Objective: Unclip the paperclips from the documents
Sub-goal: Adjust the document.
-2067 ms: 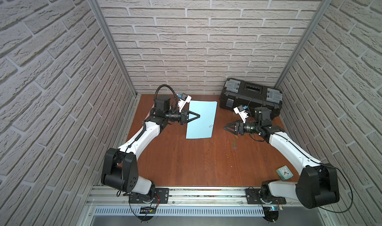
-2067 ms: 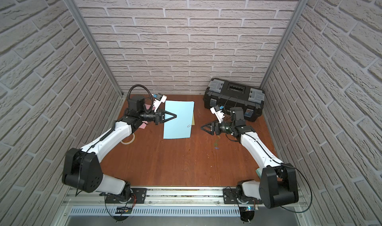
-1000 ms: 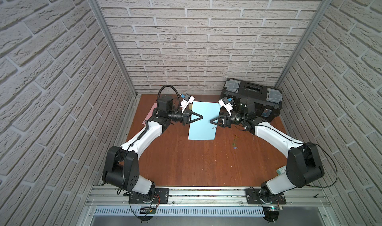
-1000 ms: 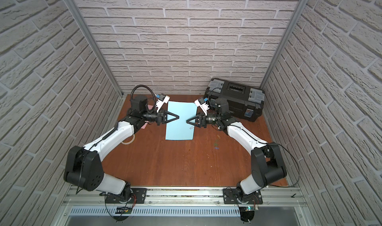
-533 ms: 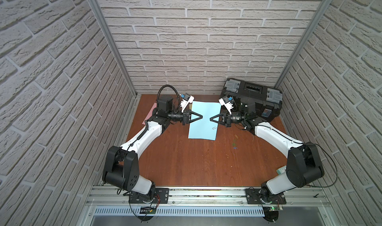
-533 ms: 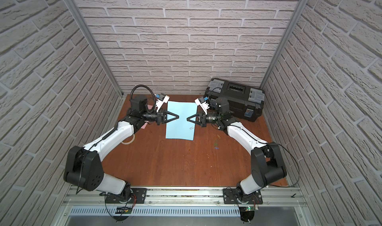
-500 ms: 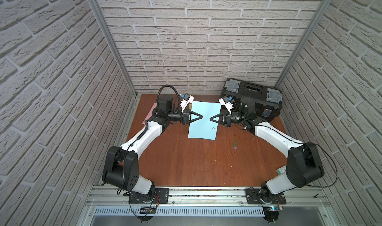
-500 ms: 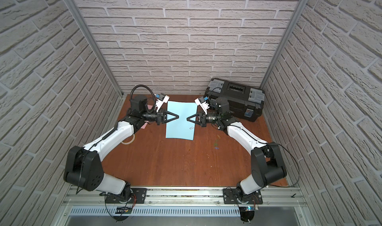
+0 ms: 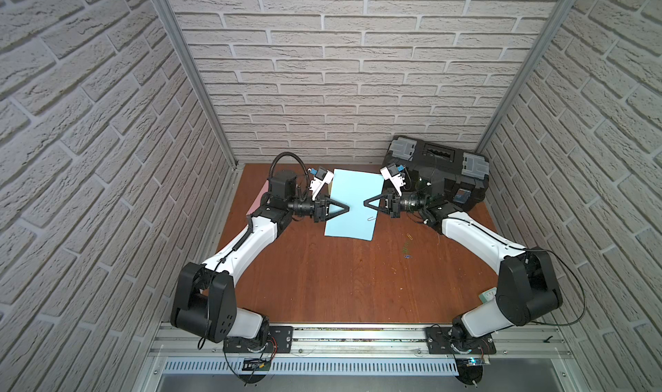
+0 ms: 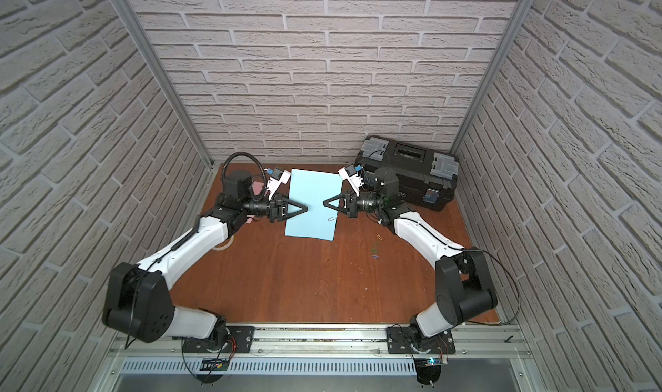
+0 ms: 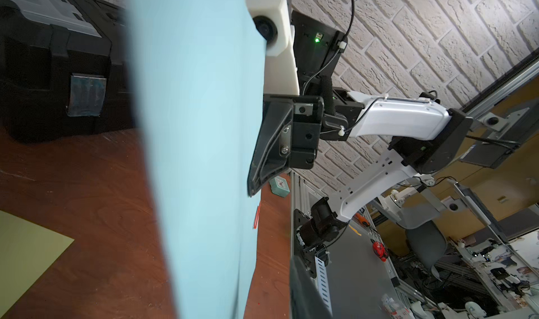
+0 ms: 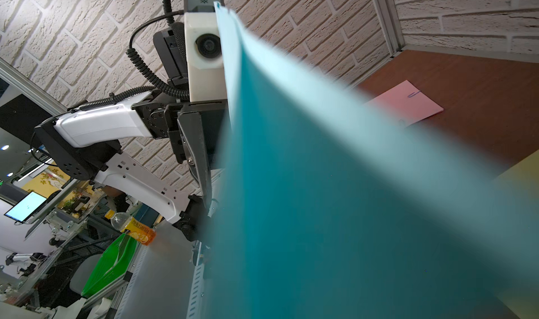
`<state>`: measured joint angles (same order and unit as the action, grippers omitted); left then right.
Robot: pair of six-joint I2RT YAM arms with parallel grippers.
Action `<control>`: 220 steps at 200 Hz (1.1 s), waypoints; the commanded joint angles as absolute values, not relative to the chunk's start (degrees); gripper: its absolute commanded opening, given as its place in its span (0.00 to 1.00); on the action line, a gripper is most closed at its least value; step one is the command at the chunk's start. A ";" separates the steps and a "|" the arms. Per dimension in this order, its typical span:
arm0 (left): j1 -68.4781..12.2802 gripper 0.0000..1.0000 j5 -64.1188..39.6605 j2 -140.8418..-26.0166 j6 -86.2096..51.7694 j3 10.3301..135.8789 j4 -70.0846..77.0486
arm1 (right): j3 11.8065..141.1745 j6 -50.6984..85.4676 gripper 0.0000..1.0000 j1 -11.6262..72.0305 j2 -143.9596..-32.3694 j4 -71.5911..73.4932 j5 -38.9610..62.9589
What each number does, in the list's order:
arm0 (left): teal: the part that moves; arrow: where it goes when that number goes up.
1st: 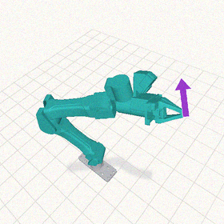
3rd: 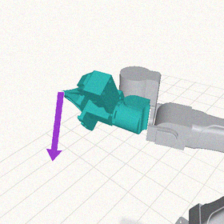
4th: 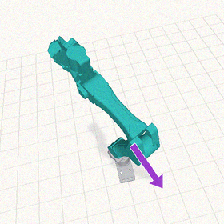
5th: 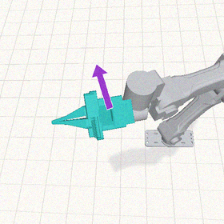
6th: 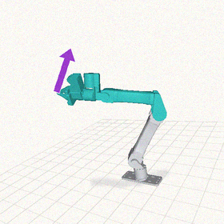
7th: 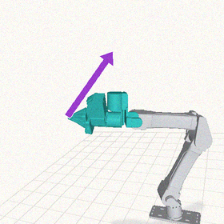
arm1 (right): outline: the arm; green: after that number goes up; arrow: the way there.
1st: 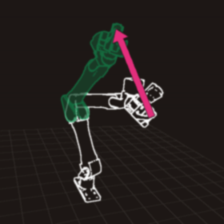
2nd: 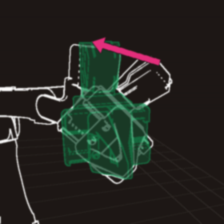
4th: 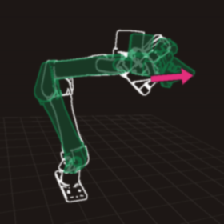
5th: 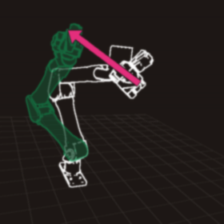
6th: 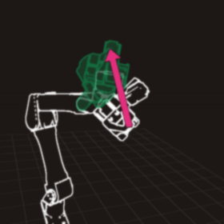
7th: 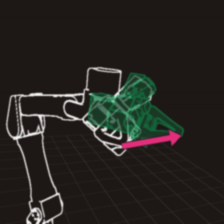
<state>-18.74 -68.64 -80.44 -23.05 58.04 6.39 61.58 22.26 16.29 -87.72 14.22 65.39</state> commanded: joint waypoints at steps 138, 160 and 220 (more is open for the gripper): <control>-19.12 0.00 -69.19 -78.41 -25.28 56.43 11.78 | 67.10 6.34 0.36 17.14 -84.73 -5.38 65.32; -18.83 0.00 -69.16 -77.89 -25.11 56.43 11.47 | 67.32 3.65 0.39 16.47 -85.16 -8.66 66.19; -18.76 0.00 -69.21 -77.38 -23.84 57.38 9.10 | 68.03 0.24 0.40 15.66 -86.53 -12.50 68.20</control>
<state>-18.92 -68.62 -78.89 -25.21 56.12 8.10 66.37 2.94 16.08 -86.80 -10.59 65.91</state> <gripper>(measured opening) 0.043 0.407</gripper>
